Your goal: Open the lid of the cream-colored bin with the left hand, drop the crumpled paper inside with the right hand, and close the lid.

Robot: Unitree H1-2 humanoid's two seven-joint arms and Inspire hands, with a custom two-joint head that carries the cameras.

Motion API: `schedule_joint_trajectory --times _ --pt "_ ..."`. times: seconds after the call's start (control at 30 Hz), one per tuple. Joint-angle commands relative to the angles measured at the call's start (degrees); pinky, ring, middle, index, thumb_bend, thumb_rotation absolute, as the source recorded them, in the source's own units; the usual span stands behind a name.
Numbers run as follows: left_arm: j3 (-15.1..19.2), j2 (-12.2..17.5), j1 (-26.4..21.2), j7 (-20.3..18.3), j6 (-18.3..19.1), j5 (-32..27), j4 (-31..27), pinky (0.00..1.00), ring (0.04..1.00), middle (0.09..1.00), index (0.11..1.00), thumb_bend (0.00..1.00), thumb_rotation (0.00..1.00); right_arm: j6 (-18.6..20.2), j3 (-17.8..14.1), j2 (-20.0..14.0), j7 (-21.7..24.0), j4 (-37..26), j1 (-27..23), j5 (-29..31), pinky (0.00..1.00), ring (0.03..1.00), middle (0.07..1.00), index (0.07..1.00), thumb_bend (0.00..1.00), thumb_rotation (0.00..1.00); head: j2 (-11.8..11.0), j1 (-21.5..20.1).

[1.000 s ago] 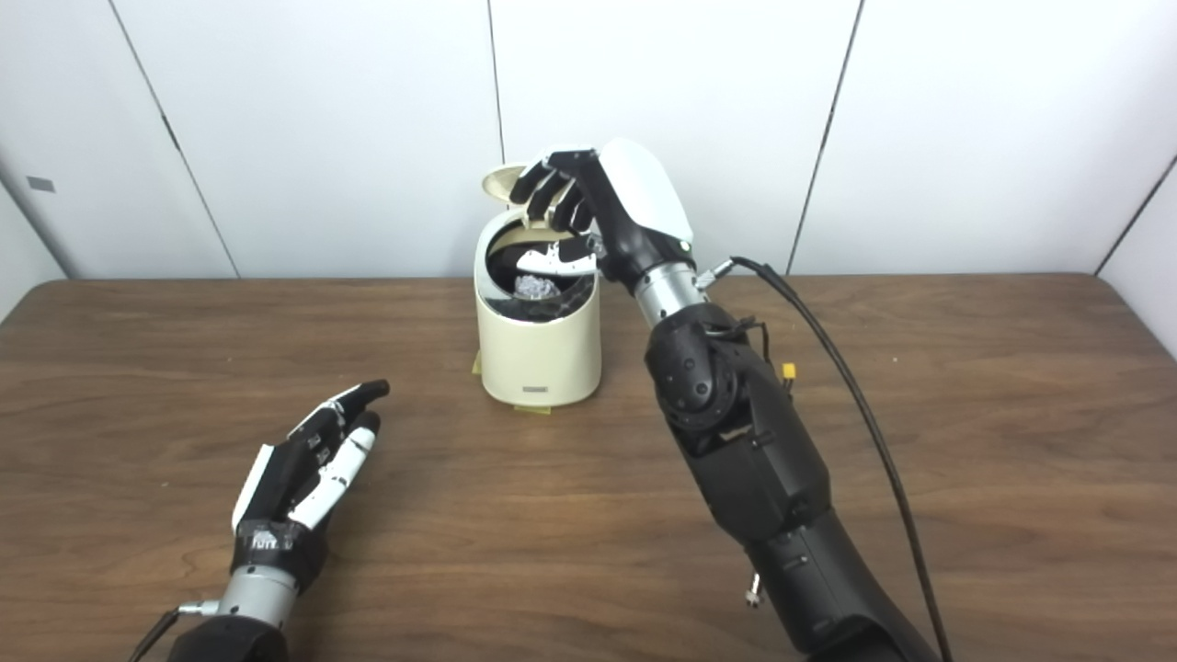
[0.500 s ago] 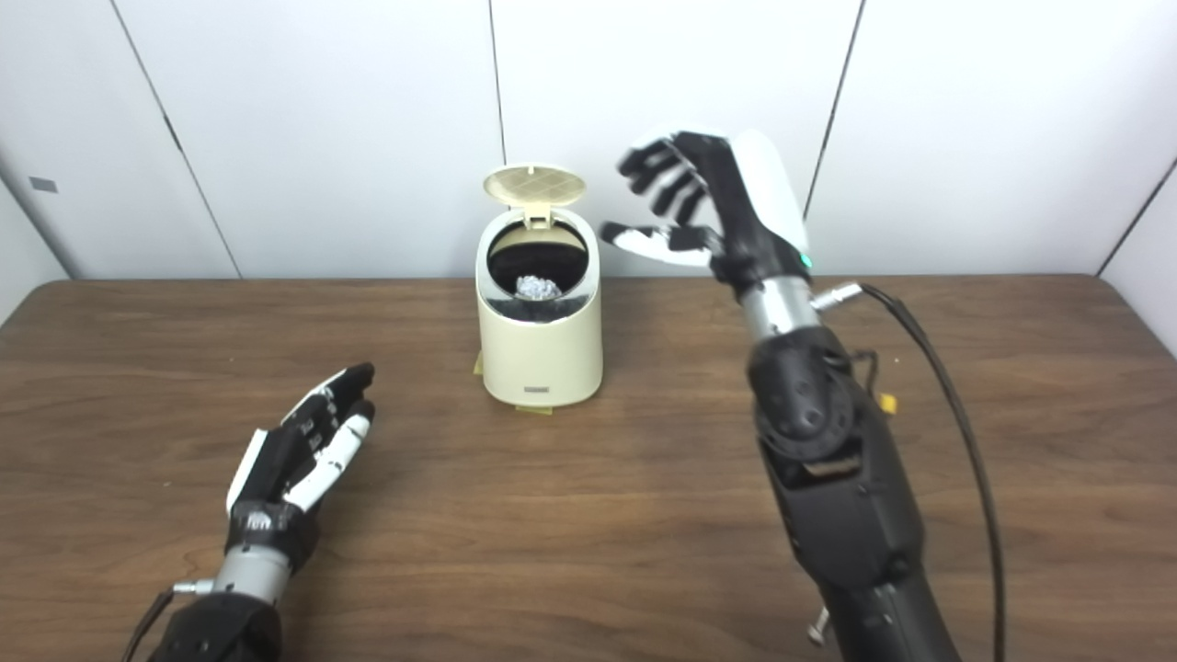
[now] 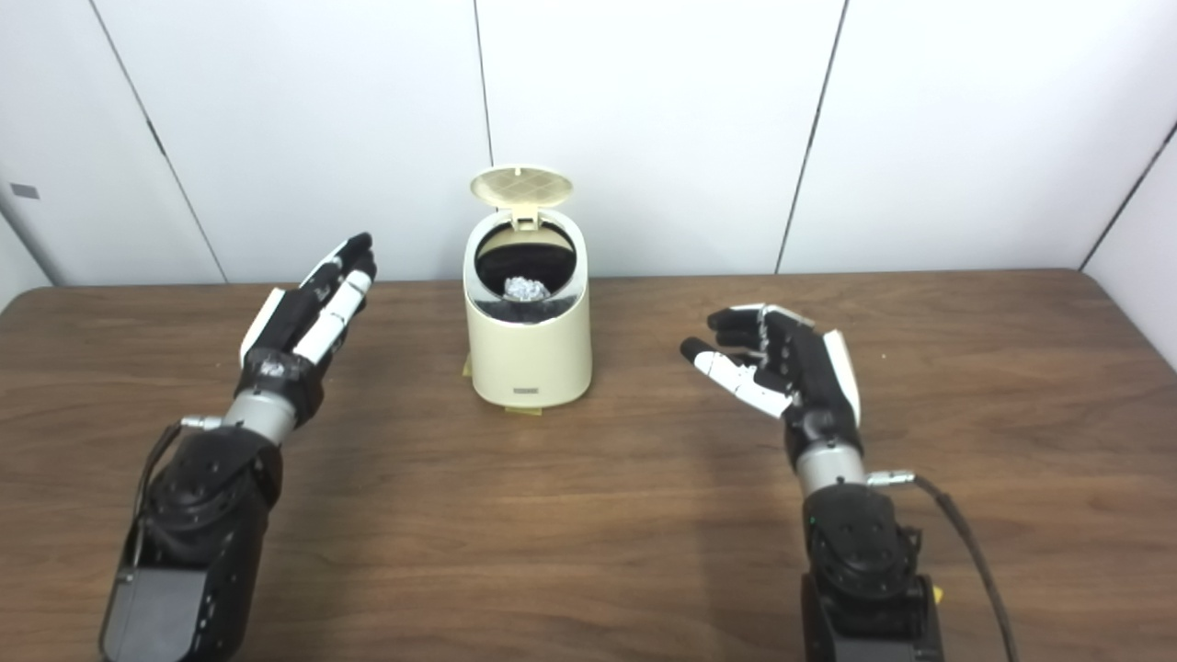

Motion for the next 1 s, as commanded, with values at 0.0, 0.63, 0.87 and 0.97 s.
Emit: schedule_joint_trajectory --times 0.0,0.63,0.87,0.97 --pt "-0.48 1.59 -4.41 -0.77 -0.47 1.36 -0.05 0.98 0.989 0.975 0.978 0.41 0.79 -0.66 -0.71 0.79 0.01 -1.77 -0.86 2.95 0.8 0.886 0.903 0.878 0.52 0.84 0.06 0.04" --pt "-3.65 -0.38 -21.41 -3.01 0.64 2.86 13.39 0.99 0.973 0.951 0.948 0.47 0.92 -7.42 -0.03 3.26 -2.85 2.93 2.92 8.94 0.84 0.886 0.904 0.905 0.62 1.0 -1.49 0.71" --pt "-3.33 -2.31 -24.53 -2.61 0.38 3.21 16.23 0.99 0.968 0.941 0.918 0.49 1.0 -8.31 0.85 3.52 -3.15 3.91 3.18 9.56 0.87 0.888 0.905 0.917 0.62 1.0 -2.05 0.52" --pt "-3.82 -2.71 -25.0 -2.76 -0.07 3.83 16.42 0.99 0.968 0.941 0.908 0.48 1.0 -8.77 1.08 3.66 -3.48 4.6 3.14 9.93 0.87 0.894 0.903 0.914 0.62 1.0 -2.12 0.33"
